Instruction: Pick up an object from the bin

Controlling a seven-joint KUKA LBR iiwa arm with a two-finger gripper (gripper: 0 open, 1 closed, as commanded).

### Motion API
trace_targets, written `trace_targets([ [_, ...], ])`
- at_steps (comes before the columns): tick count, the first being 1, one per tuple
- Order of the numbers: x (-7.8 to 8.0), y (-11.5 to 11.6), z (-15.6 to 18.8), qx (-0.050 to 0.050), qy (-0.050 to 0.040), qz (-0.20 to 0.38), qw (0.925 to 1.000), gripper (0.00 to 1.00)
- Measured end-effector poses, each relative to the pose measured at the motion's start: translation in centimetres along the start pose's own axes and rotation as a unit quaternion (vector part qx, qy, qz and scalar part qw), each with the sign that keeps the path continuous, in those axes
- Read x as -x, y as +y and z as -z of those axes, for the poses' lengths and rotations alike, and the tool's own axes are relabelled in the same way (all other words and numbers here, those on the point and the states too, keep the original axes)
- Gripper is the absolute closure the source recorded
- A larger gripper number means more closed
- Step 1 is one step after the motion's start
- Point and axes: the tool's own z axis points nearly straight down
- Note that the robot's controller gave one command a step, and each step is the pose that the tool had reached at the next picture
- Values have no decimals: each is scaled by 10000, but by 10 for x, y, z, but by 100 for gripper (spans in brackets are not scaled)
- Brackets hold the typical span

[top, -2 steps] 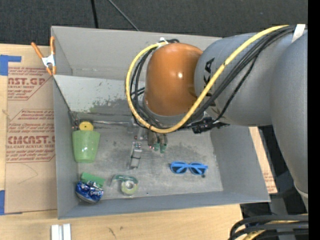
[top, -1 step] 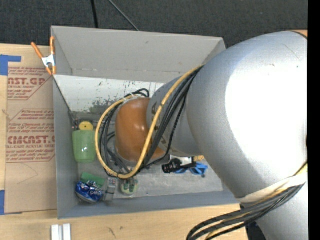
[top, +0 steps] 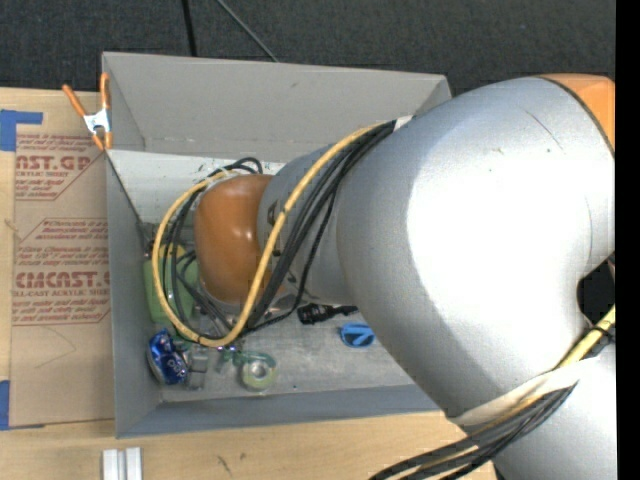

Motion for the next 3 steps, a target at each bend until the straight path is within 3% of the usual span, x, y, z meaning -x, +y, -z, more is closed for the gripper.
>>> trace_targets([
  [1,0,7,1,87,-54,54,9999,100],
  [2,32,19,1,51,-47,206,9998,100],
  [3,-14,-1,126,117,-92,545,9984,100],
])
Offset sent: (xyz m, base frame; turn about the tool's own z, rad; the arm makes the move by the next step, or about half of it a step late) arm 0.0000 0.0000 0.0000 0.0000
